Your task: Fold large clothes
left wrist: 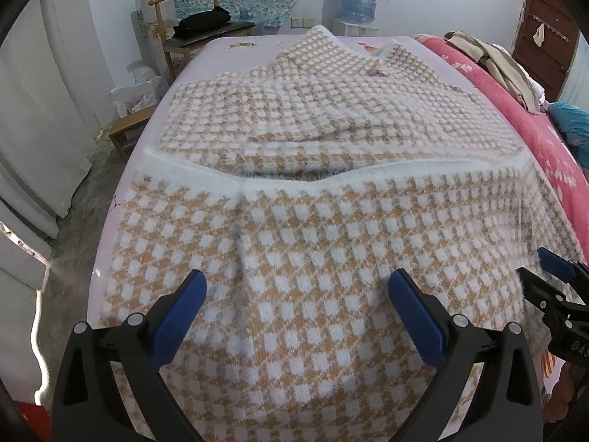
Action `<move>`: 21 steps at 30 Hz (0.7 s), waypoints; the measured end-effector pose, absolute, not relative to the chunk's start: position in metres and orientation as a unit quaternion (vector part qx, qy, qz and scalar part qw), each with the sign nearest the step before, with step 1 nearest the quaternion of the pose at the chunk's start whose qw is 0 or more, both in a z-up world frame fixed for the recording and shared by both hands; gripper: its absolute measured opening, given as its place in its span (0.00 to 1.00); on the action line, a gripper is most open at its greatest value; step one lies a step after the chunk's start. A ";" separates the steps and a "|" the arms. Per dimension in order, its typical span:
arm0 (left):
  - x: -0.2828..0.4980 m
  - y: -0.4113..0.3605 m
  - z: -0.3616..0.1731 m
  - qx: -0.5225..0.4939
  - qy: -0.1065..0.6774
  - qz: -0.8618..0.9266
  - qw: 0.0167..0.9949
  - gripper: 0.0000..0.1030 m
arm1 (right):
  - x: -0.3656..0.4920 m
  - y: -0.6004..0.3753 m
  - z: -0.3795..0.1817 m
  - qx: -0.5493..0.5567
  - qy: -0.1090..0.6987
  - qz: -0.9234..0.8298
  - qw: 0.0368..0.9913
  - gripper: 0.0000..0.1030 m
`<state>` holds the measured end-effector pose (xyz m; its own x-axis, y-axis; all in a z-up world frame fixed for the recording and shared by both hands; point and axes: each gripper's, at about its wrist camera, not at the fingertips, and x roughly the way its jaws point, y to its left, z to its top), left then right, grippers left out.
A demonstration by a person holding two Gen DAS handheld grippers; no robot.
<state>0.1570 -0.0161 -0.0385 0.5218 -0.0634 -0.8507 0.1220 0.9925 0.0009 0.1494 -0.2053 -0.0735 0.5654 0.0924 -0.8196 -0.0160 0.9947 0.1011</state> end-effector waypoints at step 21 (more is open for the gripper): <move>0.158 -0.021 -0.037 0.037 0.493 -0.038 0.869 0.95 | 0.151 -0.205 -0.074 0.041 0.467 0.030 0.883 0.73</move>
<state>0.1582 -0.0207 -0.0371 0.5114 -0.0294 -0.8588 0.1023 0.9944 0.0268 0.1512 -0.2050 -0.0741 0.5619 0.0908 -0.8222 -0.0150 0.9949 0.0996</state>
